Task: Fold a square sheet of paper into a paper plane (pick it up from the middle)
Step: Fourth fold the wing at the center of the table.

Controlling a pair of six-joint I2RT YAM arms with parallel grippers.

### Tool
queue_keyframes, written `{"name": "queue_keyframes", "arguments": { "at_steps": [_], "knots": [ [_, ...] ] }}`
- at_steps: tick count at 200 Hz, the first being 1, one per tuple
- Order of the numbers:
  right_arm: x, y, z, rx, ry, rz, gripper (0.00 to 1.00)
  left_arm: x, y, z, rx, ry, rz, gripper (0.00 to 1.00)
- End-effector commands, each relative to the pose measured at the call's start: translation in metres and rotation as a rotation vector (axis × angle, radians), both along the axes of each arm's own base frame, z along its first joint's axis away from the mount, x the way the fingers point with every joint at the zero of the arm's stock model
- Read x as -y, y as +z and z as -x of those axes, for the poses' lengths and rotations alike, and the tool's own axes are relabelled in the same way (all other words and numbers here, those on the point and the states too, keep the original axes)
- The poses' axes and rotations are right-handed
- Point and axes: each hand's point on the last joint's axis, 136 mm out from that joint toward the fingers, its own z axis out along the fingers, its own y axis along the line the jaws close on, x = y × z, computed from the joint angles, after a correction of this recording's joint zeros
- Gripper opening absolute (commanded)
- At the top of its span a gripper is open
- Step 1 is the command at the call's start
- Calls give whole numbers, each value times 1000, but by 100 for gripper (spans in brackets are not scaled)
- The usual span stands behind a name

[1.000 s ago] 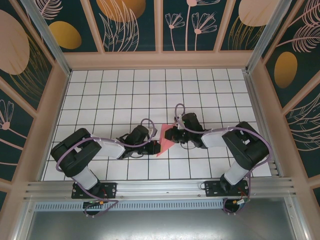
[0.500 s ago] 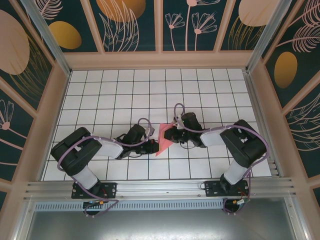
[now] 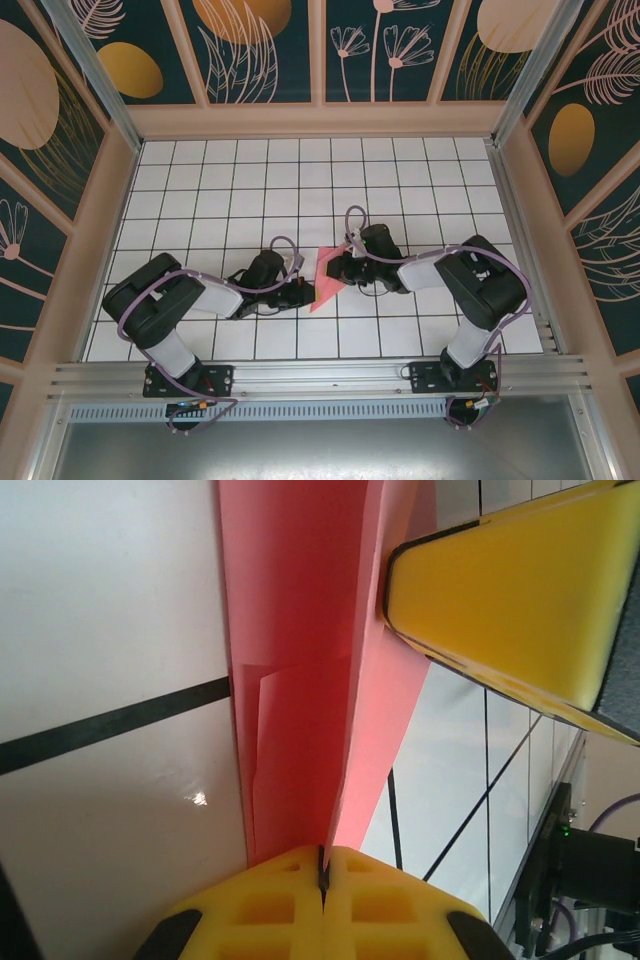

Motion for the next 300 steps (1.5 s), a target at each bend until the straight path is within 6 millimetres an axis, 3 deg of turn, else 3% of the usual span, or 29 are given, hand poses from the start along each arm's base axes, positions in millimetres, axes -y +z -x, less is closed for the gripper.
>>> {"name": "queue_keyframes", "arguments": {
  "at_steps": [1, 50, 116, 125, 234, 300],
  "knots": [
    [-11, 10, -5, 31, 31, -41, 14, 2, 3, 1, -17, -6, 42, 2],
    [-20, 10, -3, 32, 59, -48, 14, 8, 4, 3, -39, -33, 62, 2],
    [-14, 1, -5, 24, 25, -9, 15, 11, 6, 2, -52, -38, 71, 2],
    [-14, 0, -5, 23, 24, -8, 15, 8, -4, 4, -77, -34, 52, 2],
    [-18, -7, -4, 10, 45, -16, 15, 2, -8, 3, -92, -2, 47, 2],
    [-9, -32, -3, -44, 27, 73, 15, 3, -10, 3, -99, -3, 40, 5]
  ]
}}
